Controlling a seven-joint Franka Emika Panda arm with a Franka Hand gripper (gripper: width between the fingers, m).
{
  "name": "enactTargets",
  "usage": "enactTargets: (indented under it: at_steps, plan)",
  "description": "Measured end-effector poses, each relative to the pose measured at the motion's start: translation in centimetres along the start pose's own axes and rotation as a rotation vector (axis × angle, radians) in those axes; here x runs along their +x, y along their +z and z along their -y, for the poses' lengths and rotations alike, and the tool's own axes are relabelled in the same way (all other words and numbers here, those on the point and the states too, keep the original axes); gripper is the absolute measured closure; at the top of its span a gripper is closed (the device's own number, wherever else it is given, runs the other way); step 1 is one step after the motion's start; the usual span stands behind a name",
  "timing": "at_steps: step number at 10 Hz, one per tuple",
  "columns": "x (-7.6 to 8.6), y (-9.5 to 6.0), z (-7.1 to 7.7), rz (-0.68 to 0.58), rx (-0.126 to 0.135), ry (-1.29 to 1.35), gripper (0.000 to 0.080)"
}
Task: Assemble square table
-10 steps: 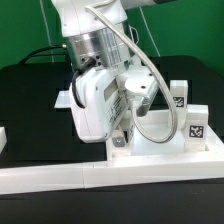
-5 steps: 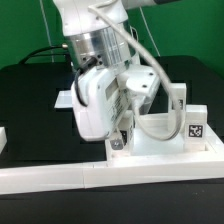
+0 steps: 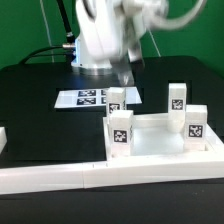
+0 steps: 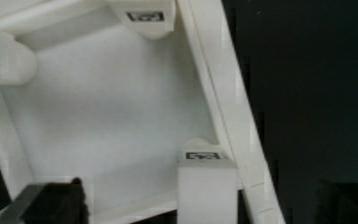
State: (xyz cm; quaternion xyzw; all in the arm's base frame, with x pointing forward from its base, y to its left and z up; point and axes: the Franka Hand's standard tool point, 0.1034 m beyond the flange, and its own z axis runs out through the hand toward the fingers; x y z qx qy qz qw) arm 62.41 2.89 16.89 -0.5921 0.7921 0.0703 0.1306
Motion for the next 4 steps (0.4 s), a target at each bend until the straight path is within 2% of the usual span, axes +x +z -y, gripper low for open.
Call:
enactTargets:
  at_steps: [2, 4]
  plan:
    - [0.29, 0.68, -0.13, -0.004, -0.005, 0.001, 0.0151]
    - [0.29, 0.74, -0.15, -0.004, -0.006, 0.001, 0.0151]
